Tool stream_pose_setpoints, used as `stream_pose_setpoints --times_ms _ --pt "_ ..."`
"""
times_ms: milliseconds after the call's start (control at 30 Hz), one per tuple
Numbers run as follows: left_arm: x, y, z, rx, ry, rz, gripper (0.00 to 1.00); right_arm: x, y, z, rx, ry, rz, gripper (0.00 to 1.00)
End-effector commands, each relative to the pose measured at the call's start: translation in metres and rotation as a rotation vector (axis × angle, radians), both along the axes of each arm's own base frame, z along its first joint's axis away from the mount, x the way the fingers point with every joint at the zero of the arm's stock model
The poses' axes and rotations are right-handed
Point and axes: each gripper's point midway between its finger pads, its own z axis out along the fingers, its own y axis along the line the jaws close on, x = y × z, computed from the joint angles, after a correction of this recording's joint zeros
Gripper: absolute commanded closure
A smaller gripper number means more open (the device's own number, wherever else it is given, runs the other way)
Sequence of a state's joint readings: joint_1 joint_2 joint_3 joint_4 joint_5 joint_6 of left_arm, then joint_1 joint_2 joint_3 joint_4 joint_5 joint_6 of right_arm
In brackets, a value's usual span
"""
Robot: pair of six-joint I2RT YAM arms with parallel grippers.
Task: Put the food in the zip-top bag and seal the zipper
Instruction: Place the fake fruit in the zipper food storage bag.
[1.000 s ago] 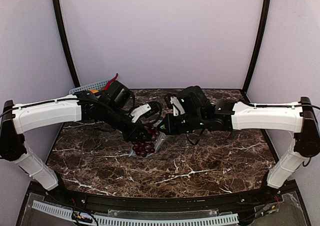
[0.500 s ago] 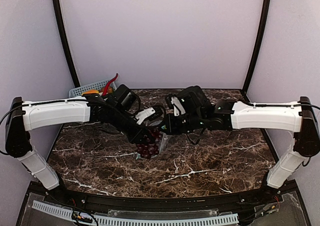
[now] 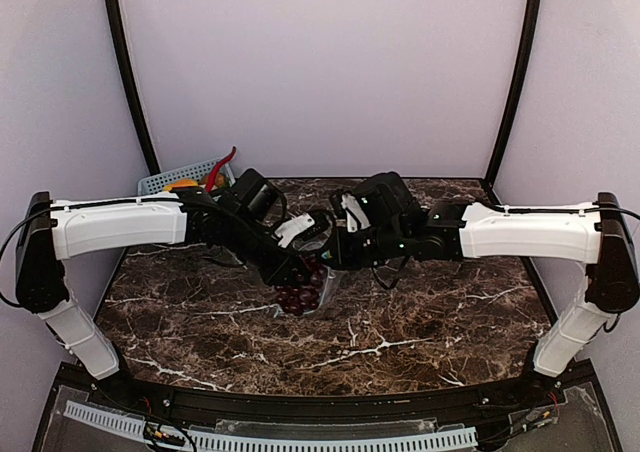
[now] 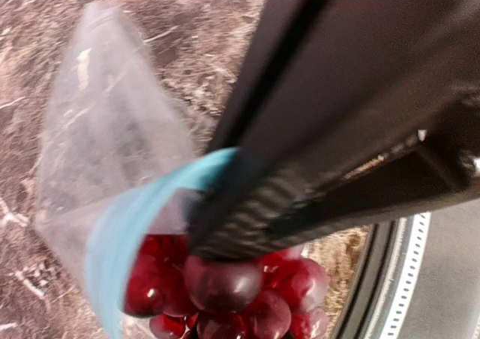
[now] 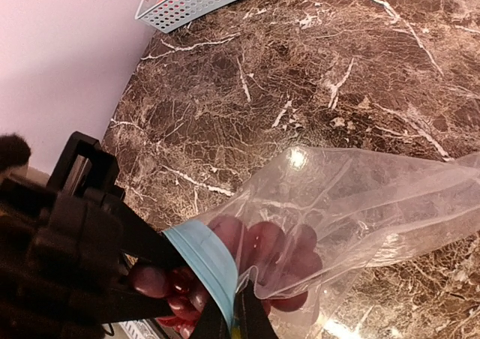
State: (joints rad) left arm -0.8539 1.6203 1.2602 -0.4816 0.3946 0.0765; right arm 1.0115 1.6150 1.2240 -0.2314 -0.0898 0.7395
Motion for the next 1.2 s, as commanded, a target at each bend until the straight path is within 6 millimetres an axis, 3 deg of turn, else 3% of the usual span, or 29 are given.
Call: stream_pose_setpoints --times_ms 0,167,333,633,800,967,1167 --pt "0.037 0.004 0.015 0.034 -0.151 0.14 0.99 -0.006 0.011 0.014 0.064 0.002 0.036 0.95" --pt "0.057 0.016 0.017 0.071 -0.222 0.26 0.99 -0.009 0.009 0.012 0.064 0.01 0.044 0.95" --pt "0.054 0.0 0.031 -0.045 -0.19 0.254 0.98 -0.012 0.012 0.008 0.067 0.029 0.058 0.96" --pt "0.038 -0.019 0.02 -0.104 -0.088 0.164 0.89 -0.012 0.012 0.01 0.104 0.047 0.037 0.96" --pt "0.032 -0.017 0.017 -0.098 -0.076 0.143 0.76 -0.01 0.01 0.006 0.101 0.064 0.016 0.96" --pt "0.03 -0.011 0.022 -0.105 -0.088 0.156 0.57 -0.007 0.001 0.0 0.097 0.082 -0.021 0.96" --pt "0.023 -0.01 0.028 -0.13 -0.059 0.151 0.43 -0.004 -0.004 0.0 0.096 0.083 -0.042 0.95"
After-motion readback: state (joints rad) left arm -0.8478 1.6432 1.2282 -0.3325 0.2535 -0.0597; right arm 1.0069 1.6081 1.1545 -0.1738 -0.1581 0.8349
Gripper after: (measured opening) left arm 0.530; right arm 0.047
